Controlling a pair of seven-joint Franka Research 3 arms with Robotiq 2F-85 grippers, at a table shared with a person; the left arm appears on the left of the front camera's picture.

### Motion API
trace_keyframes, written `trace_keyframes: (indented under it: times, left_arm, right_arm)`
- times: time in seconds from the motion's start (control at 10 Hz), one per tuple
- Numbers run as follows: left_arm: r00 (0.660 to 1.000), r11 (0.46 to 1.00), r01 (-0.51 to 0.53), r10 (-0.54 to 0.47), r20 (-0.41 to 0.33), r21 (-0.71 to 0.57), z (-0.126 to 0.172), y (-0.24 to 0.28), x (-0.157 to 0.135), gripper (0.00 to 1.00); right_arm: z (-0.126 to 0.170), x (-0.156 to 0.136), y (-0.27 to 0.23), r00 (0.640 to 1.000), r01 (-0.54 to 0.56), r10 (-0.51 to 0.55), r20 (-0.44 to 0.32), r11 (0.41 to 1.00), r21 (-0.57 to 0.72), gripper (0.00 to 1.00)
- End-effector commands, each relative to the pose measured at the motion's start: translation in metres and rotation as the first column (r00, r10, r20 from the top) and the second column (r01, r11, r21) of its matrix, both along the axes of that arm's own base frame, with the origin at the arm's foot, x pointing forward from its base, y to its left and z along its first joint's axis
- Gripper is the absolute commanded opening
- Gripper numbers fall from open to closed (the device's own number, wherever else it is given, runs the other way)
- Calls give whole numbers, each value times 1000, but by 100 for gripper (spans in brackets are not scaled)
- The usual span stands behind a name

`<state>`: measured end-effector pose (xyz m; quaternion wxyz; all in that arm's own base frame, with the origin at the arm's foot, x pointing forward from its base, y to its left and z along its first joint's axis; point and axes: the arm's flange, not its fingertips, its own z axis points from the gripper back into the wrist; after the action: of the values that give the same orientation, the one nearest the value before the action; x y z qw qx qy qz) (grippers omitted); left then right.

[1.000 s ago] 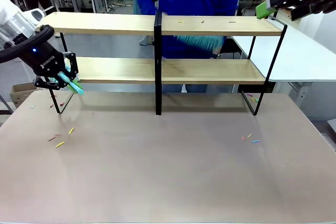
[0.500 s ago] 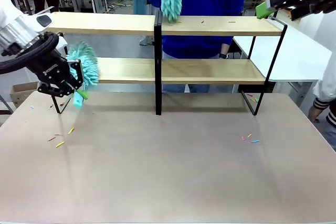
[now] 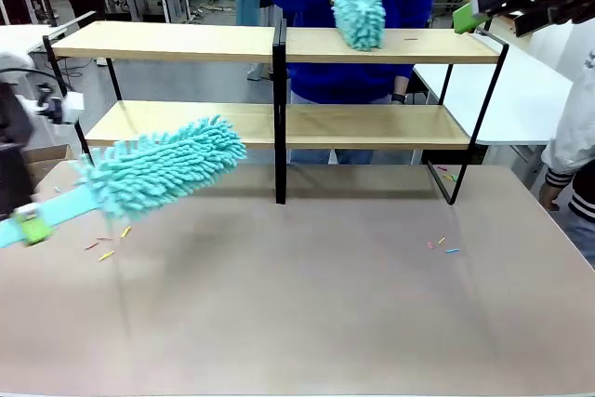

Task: Clean the shelves.
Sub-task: Clean another randomly selected level of the Shelf with the Duster.

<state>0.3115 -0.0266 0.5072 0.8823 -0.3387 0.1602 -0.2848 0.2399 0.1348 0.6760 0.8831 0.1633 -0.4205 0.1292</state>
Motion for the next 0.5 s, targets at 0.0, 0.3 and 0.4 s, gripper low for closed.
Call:
trace_keyframes:
  times: [0.0,0.3,0.4]
  left_arm:
    - [985,988,122,-108,135,-100,12,33,-16,13]
    - [937,852,271,-126,327,-448,25,106,-49,13]
    - [938,816,246,-65,340,-523,39,127,-56,13]
  right_arm:
    - [1,1,-1,1000,-5,5,0,1000,6,100]
    - [1,1,-1,1000,-5,5,0,1000,6,100]
    - [1,1,-1,1000,-5,5,0,1000,6,100]
